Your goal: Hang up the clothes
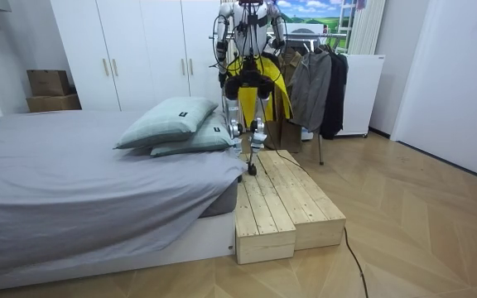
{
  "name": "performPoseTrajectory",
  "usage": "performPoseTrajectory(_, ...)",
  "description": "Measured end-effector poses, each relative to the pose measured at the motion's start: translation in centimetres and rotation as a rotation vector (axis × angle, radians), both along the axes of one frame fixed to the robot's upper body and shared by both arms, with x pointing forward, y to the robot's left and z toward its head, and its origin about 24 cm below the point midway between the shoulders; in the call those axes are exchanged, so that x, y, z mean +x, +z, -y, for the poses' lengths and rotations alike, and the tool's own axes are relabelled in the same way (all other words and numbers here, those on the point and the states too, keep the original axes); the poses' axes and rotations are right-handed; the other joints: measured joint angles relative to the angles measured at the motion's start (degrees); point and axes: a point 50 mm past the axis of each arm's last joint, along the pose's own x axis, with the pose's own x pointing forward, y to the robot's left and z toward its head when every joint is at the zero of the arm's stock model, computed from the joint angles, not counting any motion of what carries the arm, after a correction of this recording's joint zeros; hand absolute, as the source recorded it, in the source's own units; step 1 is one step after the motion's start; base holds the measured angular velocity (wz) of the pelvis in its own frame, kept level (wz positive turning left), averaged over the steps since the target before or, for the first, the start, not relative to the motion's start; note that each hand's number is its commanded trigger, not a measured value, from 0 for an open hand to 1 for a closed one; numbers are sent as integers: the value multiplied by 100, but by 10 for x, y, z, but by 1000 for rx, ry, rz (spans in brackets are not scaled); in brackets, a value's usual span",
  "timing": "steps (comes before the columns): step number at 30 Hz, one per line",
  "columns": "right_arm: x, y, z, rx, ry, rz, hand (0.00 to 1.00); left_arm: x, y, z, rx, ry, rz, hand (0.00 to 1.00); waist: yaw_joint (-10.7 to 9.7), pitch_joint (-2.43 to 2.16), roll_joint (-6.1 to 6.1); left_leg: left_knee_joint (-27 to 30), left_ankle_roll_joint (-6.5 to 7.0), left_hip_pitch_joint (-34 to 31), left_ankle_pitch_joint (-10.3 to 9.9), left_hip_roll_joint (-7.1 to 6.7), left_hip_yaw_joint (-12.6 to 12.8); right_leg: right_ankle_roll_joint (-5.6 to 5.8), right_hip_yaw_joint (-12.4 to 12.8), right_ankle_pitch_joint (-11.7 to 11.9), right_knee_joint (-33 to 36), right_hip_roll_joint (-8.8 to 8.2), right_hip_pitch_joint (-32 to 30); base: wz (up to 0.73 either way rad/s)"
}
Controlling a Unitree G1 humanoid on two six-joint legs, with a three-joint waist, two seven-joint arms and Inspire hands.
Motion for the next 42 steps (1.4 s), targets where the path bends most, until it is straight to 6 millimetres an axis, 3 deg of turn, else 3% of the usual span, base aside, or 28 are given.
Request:
performPoseTrajectory(13, -16, -16, 18, 15, -82, -29, 0, -1, -1, -2, 29, -6, -9, 0, -33, 47, -45, 10, -1, -1, 0, 19, -37, -36, 145, 19, -33, 55, -13, -6)
performPoseTrajectory(22, -56, -85, 33, 102, -135, -303, 0, -9, -3, -9, 56, 9, -21, 0, -57, 51, -57, -8, -2, -28, -2, 17, 7, -14, 246, 6, -36, 75, -60, -5)
performPoseTrajectory(29, -106, -150, 34, 153, -195, -604, 0, -32, -24, -21, 93, 33, -137, 0, -142, -6, 23, -2, -2, 9, -2, 44, 23, -17, 355, 8, -39, 95, -12, -8)
performPoseTrajectory(33, -138, -189, 34, 251, -267, -803, 0, -44, -31, -23, 95, 43, -185, 0, -184, 4, 34, -23, -2, 108, -2, 43, 22, -17, 357, 8, -53, 106, 54, 0)
performPoseTrajectory(36, -157, -203, 36, 314, -313, -880, 0, -49, -34, -23, 94, 47, -193, 0, -173, 21, 87, -16, -2, 97, -2, 18, 23, -17, 370, 8, -50, 108, 65, 0)
performPoseTrajectory(39, -173, -215, 39, 360, -356, -949, 0, -60, -43, -27, 99, 63, -236, 0, -206, -17, 149, -8, -1, 83, -2, 8, 15, -18, 404, 8, -98, 109, 64, 0)
performPoseTrajectory(42, -196, -228, 41, 470, -432, -1019, 0, -77, -55, -33, 92, 121, -315, 0, -201, -26, 181, -15, 1, 91, -2, 4, 13, -34, 532, 22, -128, 142, 112, -8)
